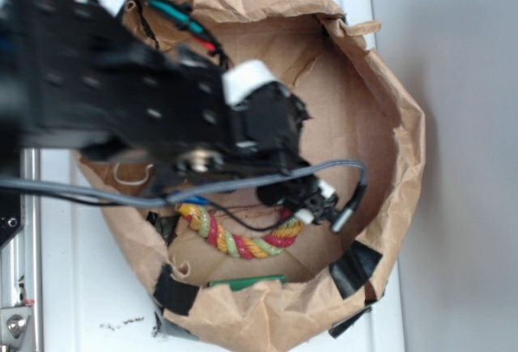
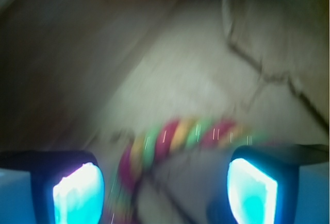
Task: Grab the multicolored rope.
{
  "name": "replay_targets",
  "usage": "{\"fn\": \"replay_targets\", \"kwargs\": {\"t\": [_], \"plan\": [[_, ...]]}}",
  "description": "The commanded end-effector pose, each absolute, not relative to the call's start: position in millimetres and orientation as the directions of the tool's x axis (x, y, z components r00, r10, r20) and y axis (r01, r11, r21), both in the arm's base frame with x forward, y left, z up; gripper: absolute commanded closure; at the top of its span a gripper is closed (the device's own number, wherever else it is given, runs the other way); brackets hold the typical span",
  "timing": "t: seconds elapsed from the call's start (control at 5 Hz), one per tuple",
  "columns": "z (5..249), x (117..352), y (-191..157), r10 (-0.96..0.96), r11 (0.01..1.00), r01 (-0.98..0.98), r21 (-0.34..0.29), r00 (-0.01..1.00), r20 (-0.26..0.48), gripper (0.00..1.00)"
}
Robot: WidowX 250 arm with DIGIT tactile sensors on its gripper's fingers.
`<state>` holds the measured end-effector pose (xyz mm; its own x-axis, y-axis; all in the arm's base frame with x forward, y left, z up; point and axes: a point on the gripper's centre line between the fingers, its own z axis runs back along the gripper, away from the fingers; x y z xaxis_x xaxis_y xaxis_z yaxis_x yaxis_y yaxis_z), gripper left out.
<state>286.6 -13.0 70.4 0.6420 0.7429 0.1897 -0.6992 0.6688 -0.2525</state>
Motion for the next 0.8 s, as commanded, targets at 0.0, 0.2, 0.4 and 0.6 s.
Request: {"fn": "replay_targets", "kwargs": {"t": [0.0,0.2,0.4,0.6], "plan": [[59,300,-36,0.722,0.692,-0.673,-0.259,0.646,0.250,0.00],[44,291,-46,0.714,0.700,-0.669,-0.250,0.647,0.268,0.00],[37,289,-47,0.720,0.692,-0.677,-0.250,0.626,0.299,0.00],[32,294,-45,0.770,0.633,-0.731,-0.255,0.562,0.302,0.00]]}}
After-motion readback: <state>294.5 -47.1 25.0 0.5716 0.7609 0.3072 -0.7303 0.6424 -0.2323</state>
